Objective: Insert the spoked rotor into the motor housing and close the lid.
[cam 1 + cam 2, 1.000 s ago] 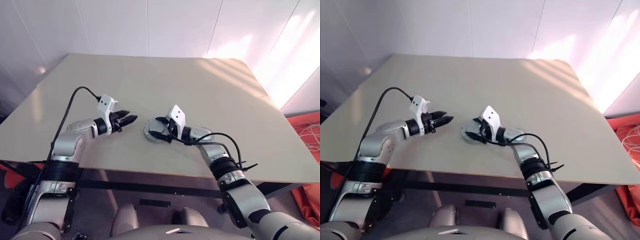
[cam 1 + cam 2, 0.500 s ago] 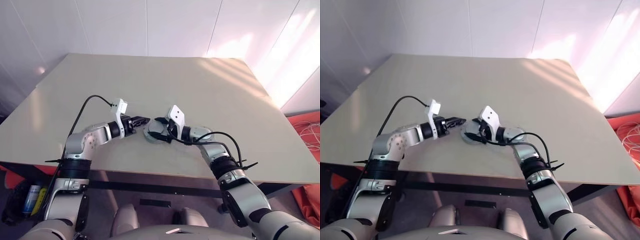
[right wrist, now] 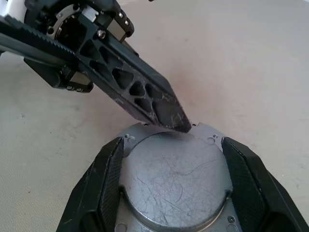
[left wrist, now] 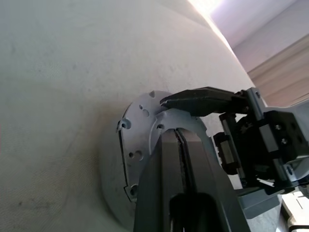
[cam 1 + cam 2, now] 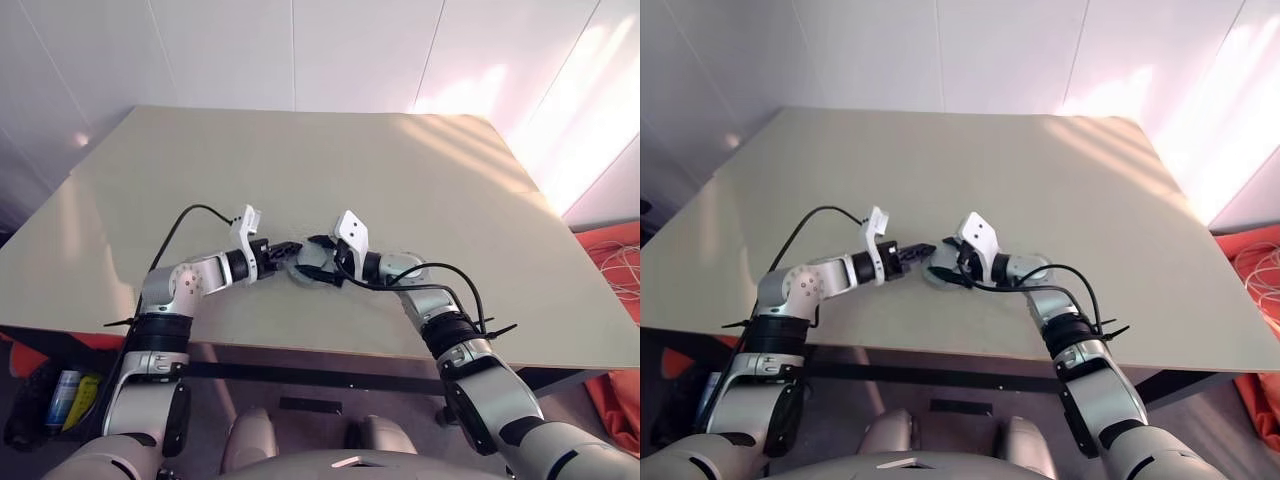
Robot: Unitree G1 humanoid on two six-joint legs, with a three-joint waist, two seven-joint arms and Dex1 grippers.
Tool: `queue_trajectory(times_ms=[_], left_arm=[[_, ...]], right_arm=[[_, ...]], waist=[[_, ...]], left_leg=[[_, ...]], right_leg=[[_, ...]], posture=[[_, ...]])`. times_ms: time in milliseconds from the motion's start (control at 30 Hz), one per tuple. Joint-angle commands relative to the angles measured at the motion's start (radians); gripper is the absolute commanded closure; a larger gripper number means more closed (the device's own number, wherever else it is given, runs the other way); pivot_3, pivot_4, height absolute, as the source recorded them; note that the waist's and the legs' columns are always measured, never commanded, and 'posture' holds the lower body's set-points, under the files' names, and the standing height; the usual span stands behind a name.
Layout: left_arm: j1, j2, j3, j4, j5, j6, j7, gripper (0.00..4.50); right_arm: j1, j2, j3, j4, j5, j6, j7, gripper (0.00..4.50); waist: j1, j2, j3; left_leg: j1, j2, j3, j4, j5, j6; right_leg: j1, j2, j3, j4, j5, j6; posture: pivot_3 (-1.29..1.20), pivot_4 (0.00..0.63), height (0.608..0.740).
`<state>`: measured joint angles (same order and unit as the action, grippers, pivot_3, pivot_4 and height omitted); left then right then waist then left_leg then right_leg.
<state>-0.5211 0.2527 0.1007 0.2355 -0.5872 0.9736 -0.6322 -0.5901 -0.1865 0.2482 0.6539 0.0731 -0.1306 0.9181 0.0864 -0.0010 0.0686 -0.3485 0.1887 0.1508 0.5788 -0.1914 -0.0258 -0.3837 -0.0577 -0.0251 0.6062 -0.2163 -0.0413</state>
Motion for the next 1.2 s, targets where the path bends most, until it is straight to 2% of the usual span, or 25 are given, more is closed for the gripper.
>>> queue_trajectory(times_ms=[33, 200, 367, 567, 767, 1200], left_arm=[[-0.048, 0.001, -0.041, 0.025, 0.033, 0.062, 0.045, 4.48], [-0.109, 0.002, -0.027, 0.154, 0.06, 0.148, 0.106, 4.48], [-0.117, 0.016, -0.014, 0.171, 0.048, 0.161, 0.088, 4.48], [-0.112, 0.03, -0.003, 0.159, 0.015, 0.206, 0.048, 4.48], [-0.087, 0.05, -0.029, 0.106, -0.008, 0.269, 0.001, 4.48], [-0.082, 0.061, -0.038, 0.091, 0.005, 0.274, -0.024, 4.48]], right_arm=[[0.025, -0.03, 0.023, 0.042, -0.061, 0.038, -0.018, 1.38], [0.023, -0.033, 0.021, 0.03, -0.057, 0.043, -0.026, 1.38], [0.021, -0.035, 0.014, 0.011, -0.046, 0.072, -0.038, 1.38], [0.025, -0.036, 0.011, 0.001, -0.048, 0.076, -0.044, 1.38], [0.021, -0.033, 0.009, 0.002, -0.049, 0.073, -0.05, 1.38], [0.007, -0.022, -0.021, -0.019, 0.001, 0.104, -0.023, 1.38]], waist=[[0.002, 0.0, 0.0], [0.006, 0.004, -0.002], [0.005, 0.005, -0.003], [0.004, 0.006, -0.004], [0.002, 0.006, -0.005], [0.005, 0.006, -0.005]], left_leg=[[0.0, 0.0, 0.0, 0.0, 0.0, 0.0], [0.003, -0.001, 0.0, 0.0, 0.0, 0.0], [0.008, -0.001, 0.0, -0.003, 0.0, 0.0], [0.008, -0.001, 0.0, -0.011, 0.0, 0.0], [0.008, -0.001, 0.0, -0.012, 0.0, 0.0], [0.007, -0.001, 0.0, -0.014, 0.0, 0.0]], right_leg=[[0.0, 0.0, 0.0, 0.0, 0.0, 0.0], [0.004, -0.001, 0.0, -0.001, -0.001, 0.001], [0.01, -0.001, 0.0, -0.007, -0.001, 0.002], [0.011, 0.0, -0.001, -0.016, -0.001, 0.002], [0.011, 0.0, -0.001, -0.017, -0.001, 0.002], [0.011, -0.001, -0.001, -0.02, -0.001, 0.002]], posture=[[0.0, 0.0, 0.74], [0.0, 0.0, 0.74], [0.0, 0.0, 0.74], [0.0, 0.0, 0.74], [0.0, 0.0, 0.74], [0.0, 0.0, 0.74]])
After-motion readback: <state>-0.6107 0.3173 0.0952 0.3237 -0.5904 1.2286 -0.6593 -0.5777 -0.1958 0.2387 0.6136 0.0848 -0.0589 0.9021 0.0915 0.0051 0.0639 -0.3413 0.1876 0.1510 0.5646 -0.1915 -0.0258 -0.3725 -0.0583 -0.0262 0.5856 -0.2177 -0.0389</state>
